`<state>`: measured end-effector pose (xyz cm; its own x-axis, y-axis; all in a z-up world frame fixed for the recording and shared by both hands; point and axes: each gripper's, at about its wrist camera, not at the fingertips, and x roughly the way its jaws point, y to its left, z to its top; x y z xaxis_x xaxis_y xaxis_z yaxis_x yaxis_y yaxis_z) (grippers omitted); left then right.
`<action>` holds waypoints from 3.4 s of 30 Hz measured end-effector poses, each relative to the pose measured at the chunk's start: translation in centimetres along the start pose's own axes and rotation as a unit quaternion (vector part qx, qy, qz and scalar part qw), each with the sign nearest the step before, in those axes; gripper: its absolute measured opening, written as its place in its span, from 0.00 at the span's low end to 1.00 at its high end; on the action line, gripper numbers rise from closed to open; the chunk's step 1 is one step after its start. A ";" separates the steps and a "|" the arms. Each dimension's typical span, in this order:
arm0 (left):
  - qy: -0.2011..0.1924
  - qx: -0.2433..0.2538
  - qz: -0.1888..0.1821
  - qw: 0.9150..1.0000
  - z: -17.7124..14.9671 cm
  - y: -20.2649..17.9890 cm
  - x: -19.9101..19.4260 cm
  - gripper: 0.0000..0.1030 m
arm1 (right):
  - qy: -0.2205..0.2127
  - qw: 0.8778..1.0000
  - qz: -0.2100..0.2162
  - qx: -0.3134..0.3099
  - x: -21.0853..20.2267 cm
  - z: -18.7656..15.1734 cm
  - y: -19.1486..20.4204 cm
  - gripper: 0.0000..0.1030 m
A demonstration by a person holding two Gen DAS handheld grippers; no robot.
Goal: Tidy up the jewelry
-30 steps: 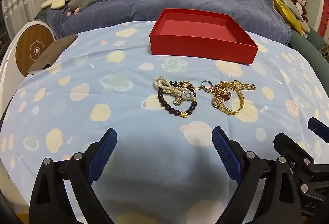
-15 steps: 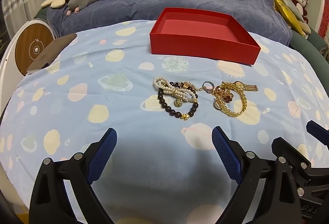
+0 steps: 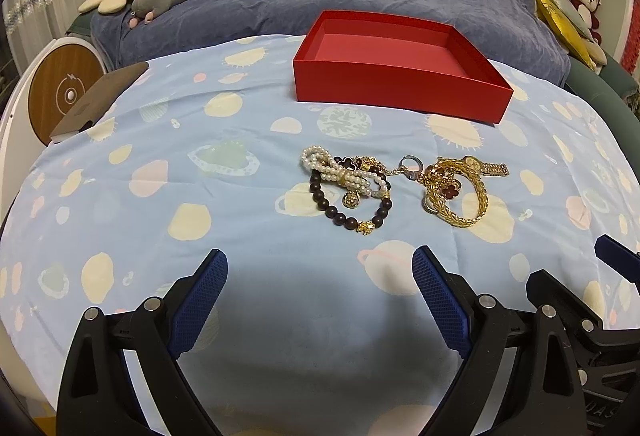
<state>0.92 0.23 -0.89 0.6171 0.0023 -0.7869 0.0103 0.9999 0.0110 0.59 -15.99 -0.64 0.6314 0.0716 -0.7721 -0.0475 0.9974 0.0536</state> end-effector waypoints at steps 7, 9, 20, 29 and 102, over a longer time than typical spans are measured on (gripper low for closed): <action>0.005 -0.001 0.000 1.000 0.0 0.3 0.3 0.88 | 0.004 1.000 0.002 -0.001 0.4 0.1 0.2 0.95; 0.005 -0.001 0.001 1.000 0.0 0.3 0.3 0.88 | 0.005 1.000 0.002 -0.001 0.5 0.1 0.2 0.95; 0.008 -0.004 -0.001 1.000 -0.1 0.5 0.5 0.88 | 0.007 1.000 0.004 -0.002 0.8 0.3 0.3 0.95; 0.009 -0.005 0.000 1.000 -0.1 0.7 0.7 0.88 | 0.008 1.000 0.005 -0.002 1.0 0.3 0.4 0.95; 0.010 -0.059 -0.018 0.998 2.8 5.3 1.2 0.89 | 0.012 0.999 0.037 -0.025 3.9 2.7 2.0 0.95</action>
<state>3.87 5.48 -0.03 0.6018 -0.0352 -0.7979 -0.0605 0.9941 -0.0895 5.05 -13.72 -1.82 0.6054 0.1441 -0.7827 -0.1329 0.9880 0.0791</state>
